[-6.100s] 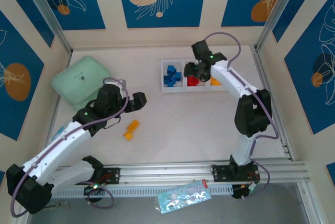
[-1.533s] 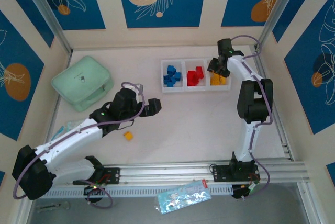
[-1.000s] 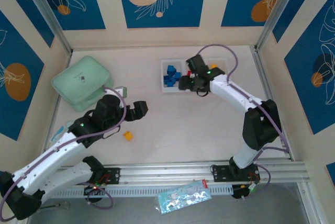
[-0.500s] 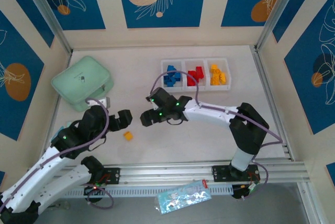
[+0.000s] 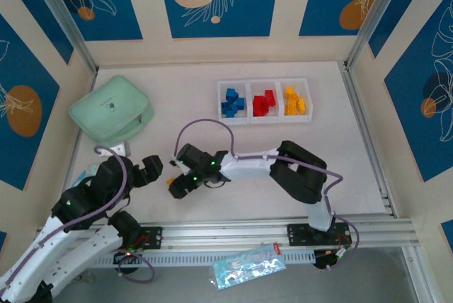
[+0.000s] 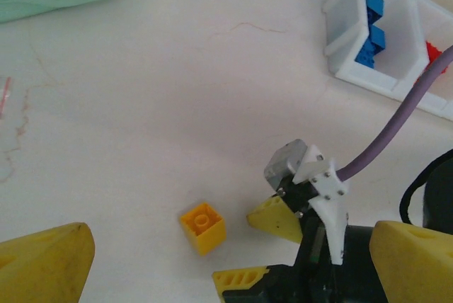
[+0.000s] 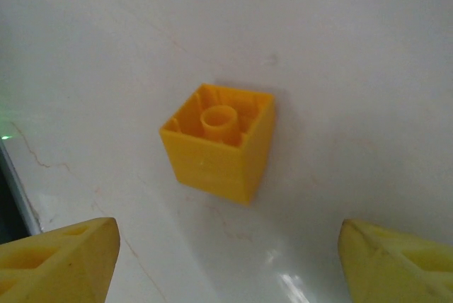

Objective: Sort the legos into containers by color
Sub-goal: Pick up the lego from the bottom-center of the table.

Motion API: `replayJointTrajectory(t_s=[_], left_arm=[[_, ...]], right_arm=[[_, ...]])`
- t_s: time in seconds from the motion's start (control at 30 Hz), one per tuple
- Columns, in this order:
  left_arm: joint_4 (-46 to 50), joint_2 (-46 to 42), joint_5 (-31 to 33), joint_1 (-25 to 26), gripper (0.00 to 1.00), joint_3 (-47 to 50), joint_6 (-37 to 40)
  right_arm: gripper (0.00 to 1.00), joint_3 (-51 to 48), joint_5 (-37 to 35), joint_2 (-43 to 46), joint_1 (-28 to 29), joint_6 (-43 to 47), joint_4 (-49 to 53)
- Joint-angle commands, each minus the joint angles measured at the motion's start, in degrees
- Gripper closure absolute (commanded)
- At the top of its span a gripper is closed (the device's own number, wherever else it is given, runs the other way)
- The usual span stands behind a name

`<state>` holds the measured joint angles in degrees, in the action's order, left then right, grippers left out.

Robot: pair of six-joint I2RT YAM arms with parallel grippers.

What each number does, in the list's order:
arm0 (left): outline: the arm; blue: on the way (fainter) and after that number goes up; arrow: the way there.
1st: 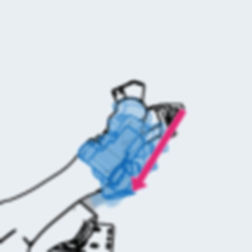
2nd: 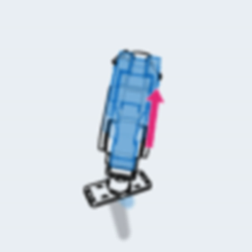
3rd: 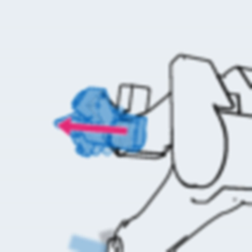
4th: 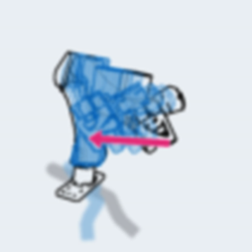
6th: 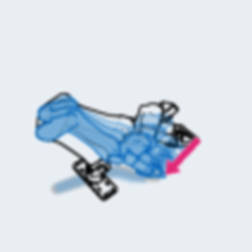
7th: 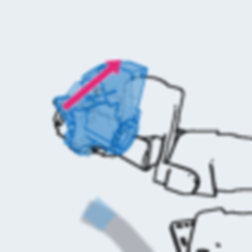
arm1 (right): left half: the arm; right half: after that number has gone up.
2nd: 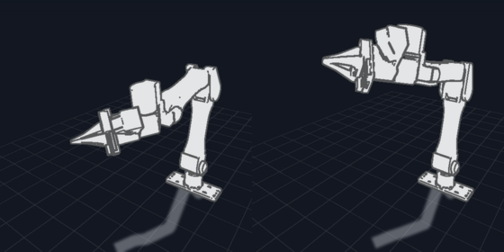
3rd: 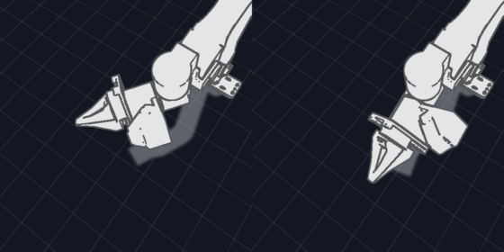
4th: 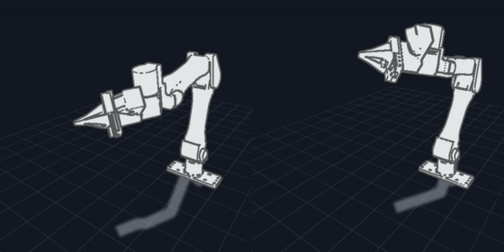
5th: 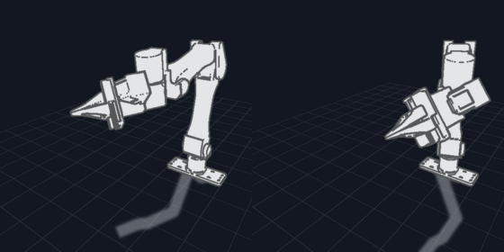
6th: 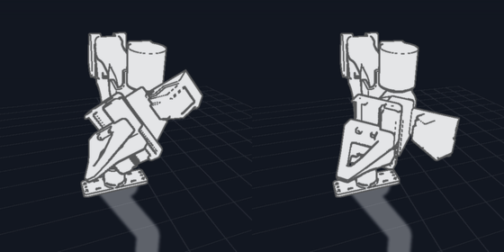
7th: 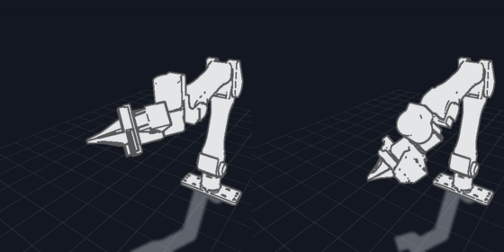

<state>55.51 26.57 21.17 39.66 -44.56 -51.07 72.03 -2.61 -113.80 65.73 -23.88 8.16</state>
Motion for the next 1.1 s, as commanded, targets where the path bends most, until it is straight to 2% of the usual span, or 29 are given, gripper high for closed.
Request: replayJointTrajectory(t_s=[0.0,0.2,0.53,0.67,0.9,1.07], left_arm=[[3.24,-1.06,2.82,-0.46,0.01,-0.98,-1.71],[3.25,-1.69,3.00,-0.50,0.01,-0.54,-1.84],[2.24,-1.70,2.85,-0.48,0.01,-0.18,-1.26],[1.61,-1.36,2.31,-0.46,0.01,-0.22,-0.92],[0.00,-0.15,0.32,-0.46,0.01,-1.18,0.45],[-3.35,2.78,-2.57,-0.50,0.01,-1.89,2.43]], right_arm=[[0.20,3.88,-2.48,-2.68,1.37,2.54,0.42],[0.28,9.06,-6.35,-7.51,1.89,2.54,3.94],[0.52,11.71,-10.51,-9.57,2.56,3.21,6.51],[0.62,11.29,-9.64,-7.76,2.32,3.12,6.42],[0.67,8.31,-10.74,-0.11,1.03,1.71,7.99],[0.68,3.34,-12.35,9.18,-2.92,-0.85,10.61]])
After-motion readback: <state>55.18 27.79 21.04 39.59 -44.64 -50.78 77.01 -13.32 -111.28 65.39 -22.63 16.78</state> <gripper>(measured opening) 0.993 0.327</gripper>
